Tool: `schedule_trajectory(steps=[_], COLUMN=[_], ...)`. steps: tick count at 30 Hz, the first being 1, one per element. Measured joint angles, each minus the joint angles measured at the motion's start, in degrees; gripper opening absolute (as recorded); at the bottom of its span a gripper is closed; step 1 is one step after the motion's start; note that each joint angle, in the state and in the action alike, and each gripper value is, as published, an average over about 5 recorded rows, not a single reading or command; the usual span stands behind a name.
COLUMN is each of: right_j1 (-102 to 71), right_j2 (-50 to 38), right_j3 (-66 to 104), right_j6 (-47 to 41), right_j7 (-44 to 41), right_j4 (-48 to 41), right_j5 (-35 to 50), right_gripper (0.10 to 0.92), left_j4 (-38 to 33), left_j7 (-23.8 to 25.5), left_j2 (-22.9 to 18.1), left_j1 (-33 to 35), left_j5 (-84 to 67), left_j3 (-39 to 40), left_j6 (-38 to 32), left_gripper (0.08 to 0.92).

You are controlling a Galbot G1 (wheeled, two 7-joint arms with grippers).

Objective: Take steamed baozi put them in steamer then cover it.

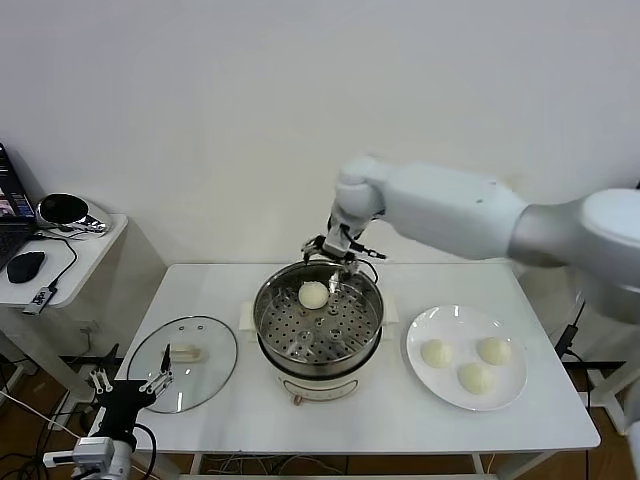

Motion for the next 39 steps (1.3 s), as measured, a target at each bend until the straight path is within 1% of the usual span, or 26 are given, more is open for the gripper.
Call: schedule_trajectory(steps=[4,7,10,14,19,26,32,39], right_j1=[1.56,1.91,1.43,-1.14,-7.35,-18.37,-27.26,-34.76], right_j2=[-6.66,-12.07,-17.34,-23.41,-28.68,-31.79,-31.4,-28.19], right_j3=[-0.45,-0.64,-0.54,0.8,4.62,12.02,17.95,22.74], right_j6=[-10.95,-17.38,-21.96,-25.69,-27.67,-28.12,-27.45,-25.79], right_j7=[-0.43,-0.63,-0.61,-0.35,0.05,0.89,1.59,1.89], right_j4=[5.92,9.89,12.92,15.17,16.16,15.38,12.39,7.78], right_j5=[3.36,4.85,5.45,4.97,3.09,-1.09,-5.03,-8.26], right_gripper=[0.823,0.823,0.823,0.823,0.823,0.823,0.823,0.823], left_j4=[-0.36,-0.44,-0.44,-0.24,-0.14,-0.23,-0.22,-0.23], left_j7=[0.07,0.1,0.15,0.19,0.19,0.19,0.2,0.23], left_j2=[0.04,0.23,0.56,0.8,0.81,0.8,0.56,0.56], left_j1=[-0.52,-0.82,-1.01,-1.32,-1.56,-1.53,-1.25,-0.65], left_j5=[-0.15,-0.28,-0.31,-0.29,-0.18,-0.14,-0.1,-0.19], left_j3=[0.0,-0.06,-0.1,-0.07,0.01,-0.48,-0.88,-1.56], left_j6=[0.68,1.06,1.3,1.57,1.94,2.18,2.19,2.13], left_gripper=[0.823,0.823,0.823,0.823,0.823,0.823,0.823,0.823])
